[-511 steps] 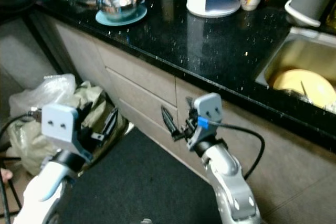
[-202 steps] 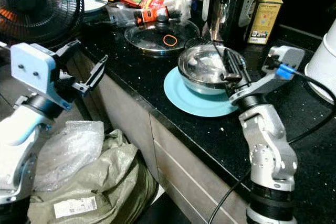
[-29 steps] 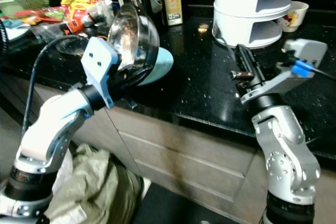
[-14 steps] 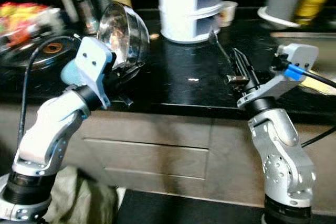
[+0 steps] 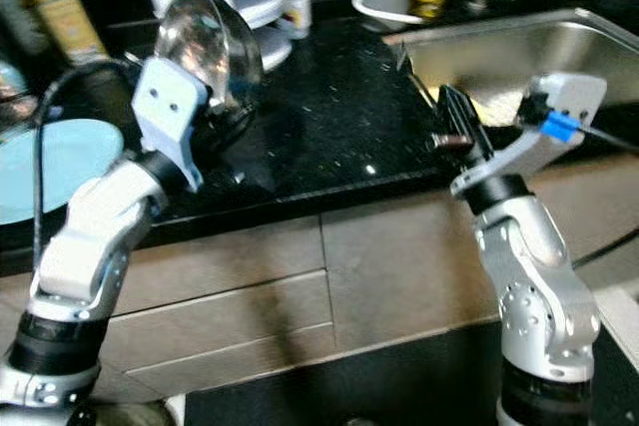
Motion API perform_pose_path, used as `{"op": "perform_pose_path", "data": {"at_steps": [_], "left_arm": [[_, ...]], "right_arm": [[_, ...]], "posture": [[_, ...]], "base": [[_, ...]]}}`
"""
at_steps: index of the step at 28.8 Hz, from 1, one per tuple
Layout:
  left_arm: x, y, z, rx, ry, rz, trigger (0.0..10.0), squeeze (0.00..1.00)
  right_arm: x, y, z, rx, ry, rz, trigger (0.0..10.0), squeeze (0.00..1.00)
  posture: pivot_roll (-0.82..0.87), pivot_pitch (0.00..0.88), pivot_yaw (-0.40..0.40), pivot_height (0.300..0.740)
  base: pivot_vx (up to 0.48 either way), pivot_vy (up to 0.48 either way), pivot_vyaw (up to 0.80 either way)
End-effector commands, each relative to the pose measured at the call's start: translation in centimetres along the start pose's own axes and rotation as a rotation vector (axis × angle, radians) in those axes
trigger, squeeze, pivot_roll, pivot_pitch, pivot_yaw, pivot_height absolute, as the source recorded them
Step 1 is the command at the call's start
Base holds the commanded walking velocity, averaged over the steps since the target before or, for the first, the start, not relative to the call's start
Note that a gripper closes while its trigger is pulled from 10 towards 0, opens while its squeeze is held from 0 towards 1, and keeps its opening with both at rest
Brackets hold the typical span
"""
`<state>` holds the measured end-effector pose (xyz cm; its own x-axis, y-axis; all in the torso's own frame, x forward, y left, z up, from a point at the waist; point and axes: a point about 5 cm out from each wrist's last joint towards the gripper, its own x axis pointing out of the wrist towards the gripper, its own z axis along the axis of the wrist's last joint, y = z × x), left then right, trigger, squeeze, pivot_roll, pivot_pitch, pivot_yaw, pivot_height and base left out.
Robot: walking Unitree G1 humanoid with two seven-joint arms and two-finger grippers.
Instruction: Kitchen organization
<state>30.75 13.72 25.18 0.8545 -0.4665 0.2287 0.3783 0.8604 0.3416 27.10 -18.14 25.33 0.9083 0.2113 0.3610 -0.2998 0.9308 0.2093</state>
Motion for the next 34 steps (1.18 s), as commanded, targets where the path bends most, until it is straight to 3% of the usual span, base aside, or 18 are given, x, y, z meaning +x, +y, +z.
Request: {"op": "perform_pose_path", "data": {"at_steps": [1,13,24,34], "left_arm": [[-0.2,1.3,0.2,-0.006,-0.009,0.079,10.0,0.0],[-0.1,1.6,0.2,-0.015,-0.012,0.109,10.0,0.0],[0.1,1.5,0.2,-0.024,-0.02,0.107,10.0,0.0],[0.1,1.3,0.3,-0.03,-0.027,0.102,10.0,0.0]], "right_arm": [[0.1,0.4,0.1,-0.011,-0.012,0.022,10.0,0.0],[0.0,1.5,-0.1,-0.009,0.003,0.111,10.0,0.0],[-0.1,1.8,-0.1,-0.017,0.006,0.152,10.0,0.0],[0.0,1.7,-0.4,-0.02,0.02,0.143,10.0,0.0]], "posture": [[-0.02,0.0,0.031,0.74],[-0.02,0.0,0.028,0.74],[-0.02,0.0,0.026,0.74],[-0.02,0.0,0.022,0.74]], "base": [[0.0,-0.341,0.0],[0.0,-0.454,0.0],[0.0,-0.48,0.77],[0.0,-0.48,0.0]]}}
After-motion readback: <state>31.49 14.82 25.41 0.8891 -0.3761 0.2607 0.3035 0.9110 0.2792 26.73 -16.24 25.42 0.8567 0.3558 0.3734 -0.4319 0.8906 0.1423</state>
